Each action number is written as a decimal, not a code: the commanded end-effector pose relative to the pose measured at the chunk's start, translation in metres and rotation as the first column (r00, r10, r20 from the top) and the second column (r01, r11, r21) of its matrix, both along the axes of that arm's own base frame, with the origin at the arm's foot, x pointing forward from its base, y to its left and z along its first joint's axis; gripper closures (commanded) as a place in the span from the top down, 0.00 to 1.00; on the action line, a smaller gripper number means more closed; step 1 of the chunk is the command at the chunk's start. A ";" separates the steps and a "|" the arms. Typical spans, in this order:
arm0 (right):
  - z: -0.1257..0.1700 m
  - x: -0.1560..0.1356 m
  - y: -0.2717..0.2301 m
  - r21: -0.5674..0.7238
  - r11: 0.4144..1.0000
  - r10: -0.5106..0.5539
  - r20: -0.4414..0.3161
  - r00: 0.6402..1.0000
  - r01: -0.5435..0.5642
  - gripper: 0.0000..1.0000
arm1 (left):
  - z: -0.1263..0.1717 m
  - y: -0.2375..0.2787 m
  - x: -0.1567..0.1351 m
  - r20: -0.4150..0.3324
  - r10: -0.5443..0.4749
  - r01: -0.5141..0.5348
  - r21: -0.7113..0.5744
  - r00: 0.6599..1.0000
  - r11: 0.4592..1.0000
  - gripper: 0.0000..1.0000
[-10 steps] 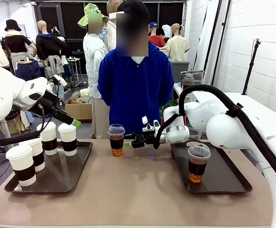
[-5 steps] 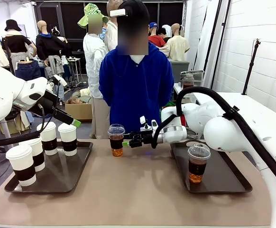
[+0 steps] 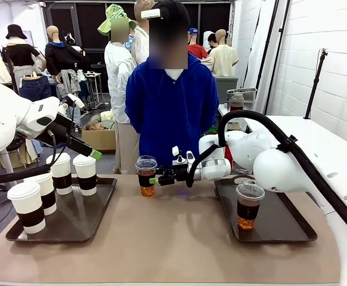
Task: Distribute the coffee onto the tray.
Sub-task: Pick up another iced Americano from the middle of the table and place it on the right Handle tray.
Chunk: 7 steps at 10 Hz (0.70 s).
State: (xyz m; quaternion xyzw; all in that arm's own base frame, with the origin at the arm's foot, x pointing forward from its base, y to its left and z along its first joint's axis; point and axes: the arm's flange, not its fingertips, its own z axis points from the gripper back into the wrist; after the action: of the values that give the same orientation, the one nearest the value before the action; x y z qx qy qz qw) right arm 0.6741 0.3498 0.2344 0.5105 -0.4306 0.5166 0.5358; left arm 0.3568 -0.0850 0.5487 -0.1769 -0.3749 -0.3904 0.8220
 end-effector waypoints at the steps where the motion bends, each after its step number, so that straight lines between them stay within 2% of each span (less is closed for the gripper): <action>1: 0.000 0.008 0.009 -0.016 1.000 0.017 -0.026 1.000 -0.018 1.00 | -0.001 0.001 0.000 -0.005 -0.005 0.005 -0.014 1.000 1.000 1.00; 5: -0.001 0.003 0.023 -0.029 0.999 0.043 -0.017 0.999 -0.043 1.00 | -0.001 0.001 0.000 -0.005 -0.005 0.005 -0.014 1.000 1.000 1.00; 6: 0.000 0.002 0.025 -0.031 0.998 0.046 -0.037 0.998 -0.047 1.00 | -0.001 0.001 0.000 -0.005 -0.005 0.005 -0.014 1.000 1.000 1.00; 7: 0.002 0.002 0.026 -0.049 0.997 0.051 -0.035 0.998 -0.053 0.83 | -0.001 0.001 0.000 -0.005 -0.005 0.005 -0.014 1.000 1.000 1.00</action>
State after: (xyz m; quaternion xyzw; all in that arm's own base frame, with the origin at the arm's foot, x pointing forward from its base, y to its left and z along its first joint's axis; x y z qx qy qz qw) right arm 0.6687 0.3701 0.2328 0.5170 -0.4113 0.5292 0.5324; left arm 0.3568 -0.0850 0.5487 -0.1769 -0.3749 -0.3904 0.8220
